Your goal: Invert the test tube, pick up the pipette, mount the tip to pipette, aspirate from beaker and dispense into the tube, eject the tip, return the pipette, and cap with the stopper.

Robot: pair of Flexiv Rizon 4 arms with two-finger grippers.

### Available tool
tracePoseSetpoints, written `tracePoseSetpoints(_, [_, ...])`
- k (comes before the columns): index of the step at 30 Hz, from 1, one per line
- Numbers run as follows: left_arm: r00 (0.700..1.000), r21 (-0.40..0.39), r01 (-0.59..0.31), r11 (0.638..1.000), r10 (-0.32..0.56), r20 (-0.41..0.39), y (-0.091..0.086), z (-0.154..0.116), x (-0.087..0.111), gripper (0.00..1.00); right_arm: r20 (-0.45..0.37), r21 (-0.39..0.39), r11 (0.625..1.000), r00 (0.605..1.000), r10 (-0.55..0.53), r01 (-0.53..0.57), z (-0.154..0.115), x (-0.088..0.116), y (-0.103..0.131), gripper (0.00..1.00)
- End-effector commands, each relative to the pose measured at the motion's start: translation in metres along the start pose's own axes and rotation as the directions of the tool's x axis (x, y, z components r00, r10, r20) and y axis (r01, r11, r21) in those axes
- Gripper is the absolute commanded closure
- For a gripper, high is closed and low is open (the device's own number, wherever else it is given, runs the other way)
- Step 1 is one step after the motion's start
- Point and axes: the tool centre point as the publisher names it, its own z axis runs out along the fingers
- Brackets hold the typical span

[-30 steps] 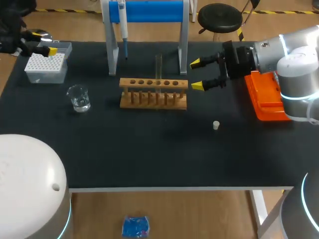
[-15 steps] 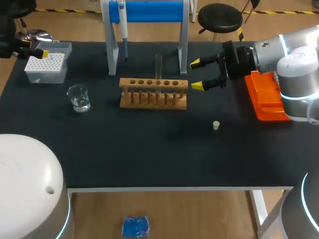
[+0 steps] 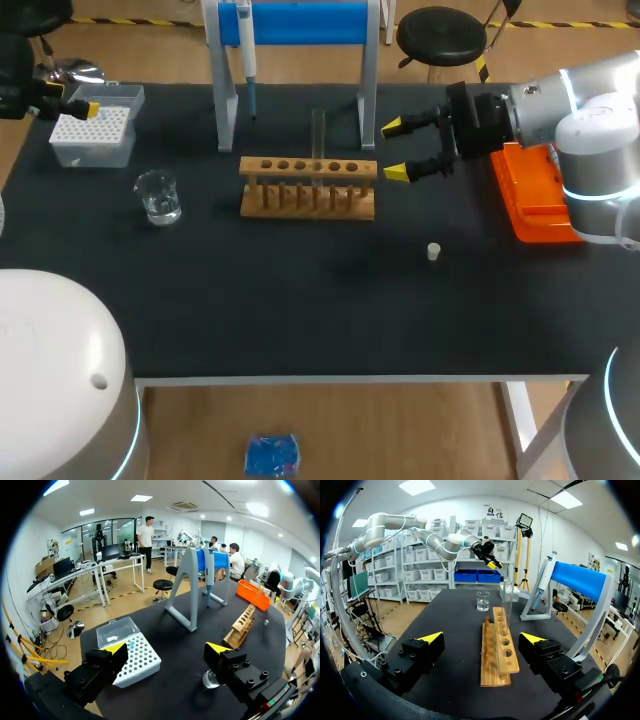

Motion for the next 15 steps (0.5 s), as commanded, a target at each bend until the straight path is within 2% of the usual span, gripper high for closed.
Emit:
tracePoseSetpoints(1, [1.0, 0.001, 0.0, 1.0, 0.0, -0.001, 0.0, 0.0, 0.0, 0.0, 0.002, 0.002, 1.0, 1.0, -0.001, 0.001, 0.0, 0.001, 0.0, 0.0])
tracePoseSetpoints(3, [1.0, 0.013, 0.02, 1.0, -0.021, 0.019, 0.002, 0.002, -0.006, 0.0, 0.002, 0.002, 1.0, 1.0, -0.001, 0.001, 0.0, 0.001, 0.0, 0.0])
tracePoseSetpoints(5, [0.995, 0.009, 0.051, 0.999, -0.052, 0.081, 0.005, 0.008, -0.016, 0.0, 0.002, 0.002, 1.0, 1.0, -0.001, 0.001, 0.0, 0.001, 0.0, 0.0])
tracePoseSetpoints(10, [0.989, 0.026, 0.108, 0.994, -0.11, 0.101, 0.01, 0.024, -0.03, 0.0, 0.002, 0.002, 1.0, 1.0, -0.001, 0.001, 0.0, 0.001, 0.0, 0.0])
tracePoseSetpoints(15, [0.972, 0.034, 0.16, 0.986, -0.164, 0.171, 0.014, 0.04, -0.044, 0.0, 0.002, 0.002, 1.0, 1.0, -0.001, 0.001, 0.0, 0.001, 0.0, 0.0])
